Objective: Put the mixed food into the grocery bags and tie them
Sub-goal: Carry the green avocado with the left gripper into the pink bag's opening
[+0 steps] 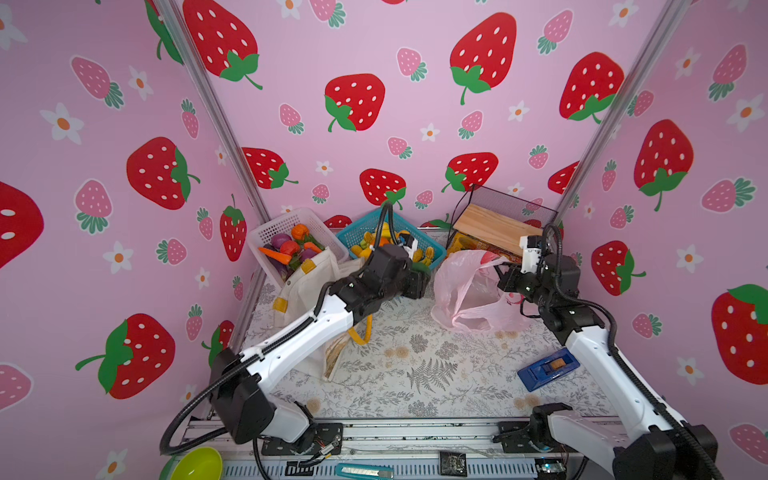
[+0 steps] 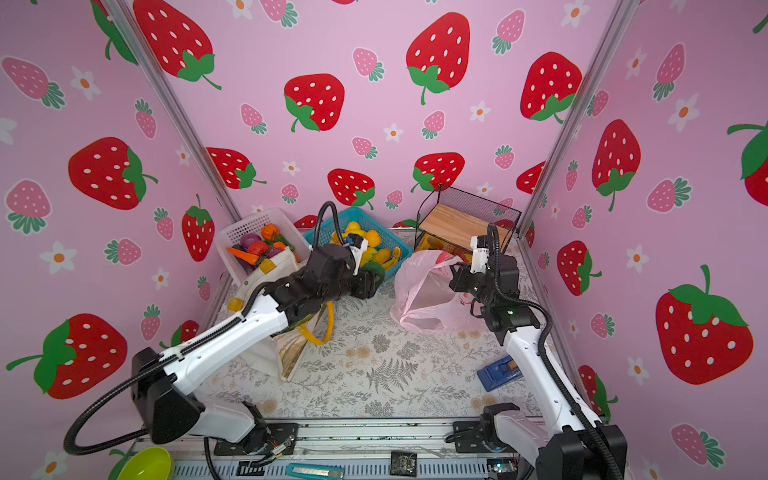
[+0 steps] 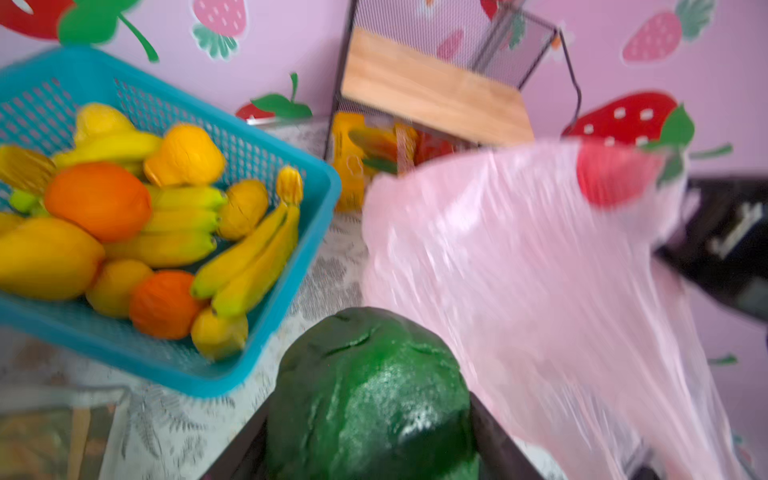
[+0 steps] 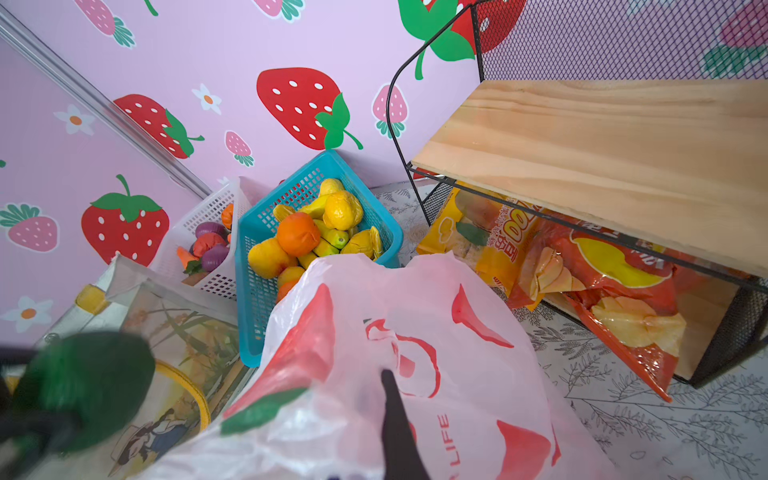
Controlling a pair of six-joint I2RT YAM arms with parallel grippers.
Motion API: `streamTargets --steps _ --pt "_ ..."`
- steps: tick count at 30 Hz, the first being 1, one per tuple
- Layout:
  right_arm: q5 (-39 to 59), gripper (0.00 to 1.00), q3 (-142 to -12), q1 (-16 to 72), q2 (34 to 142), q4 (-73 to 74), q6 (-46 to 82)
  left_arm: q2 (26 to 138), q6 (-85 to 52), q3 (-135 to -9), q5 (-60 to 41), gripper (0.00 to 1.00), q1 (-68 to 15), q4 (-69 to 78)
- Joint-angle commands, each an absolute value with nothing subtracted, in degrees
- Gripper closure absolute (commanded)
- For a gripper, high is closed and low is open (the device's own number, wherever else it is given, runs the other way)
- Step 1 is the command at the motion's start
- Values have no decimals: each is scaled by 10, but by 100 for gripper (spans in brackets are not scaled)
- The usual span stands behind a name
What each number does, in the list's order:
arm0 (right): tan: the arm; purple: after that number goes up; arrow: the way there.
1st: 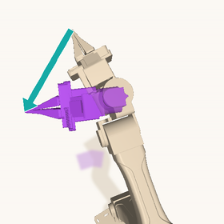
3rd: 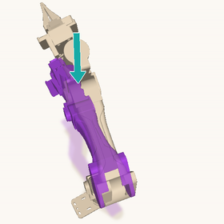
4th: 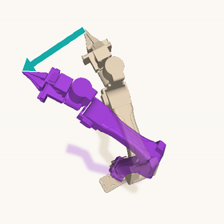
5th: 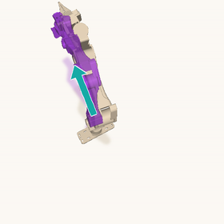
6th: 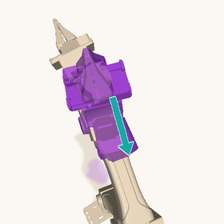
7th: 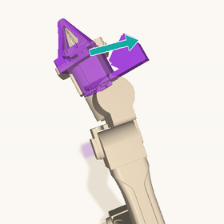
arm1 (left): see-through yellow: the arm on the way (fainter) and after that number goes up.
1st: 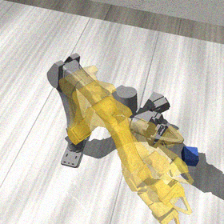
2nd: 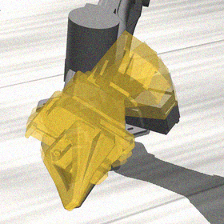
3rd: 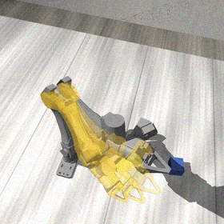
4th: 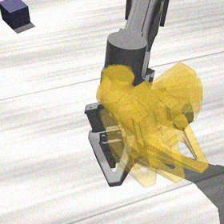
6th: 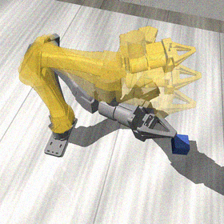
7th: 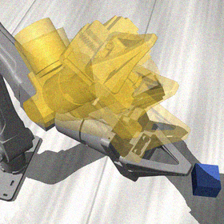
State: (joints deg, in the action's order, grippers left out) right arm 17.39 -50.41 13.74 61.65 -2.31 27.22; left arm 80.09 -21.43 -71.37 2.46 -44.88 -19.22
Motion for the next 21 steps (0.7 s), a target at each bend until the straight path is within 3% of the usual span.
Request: streamTargets --steps 1,5,10,17,21 --pt "175 100 -498 134 618 7 293 760 -259 -614 68 52 -493 -182" --pt "188 100 -489 134 622 26 305 742 -283 -522 14 53 -554 -72" --pt "227 100 -473 135 631 51 329 798 -318 -532 -31 53 -569 50" --pt "267 100 -462 137 624 49 331 881 -350 -598 53 53 -561 93" --pt "340 100 -446 137 622 82 373 947 -375 -637 103 50 -557 99"
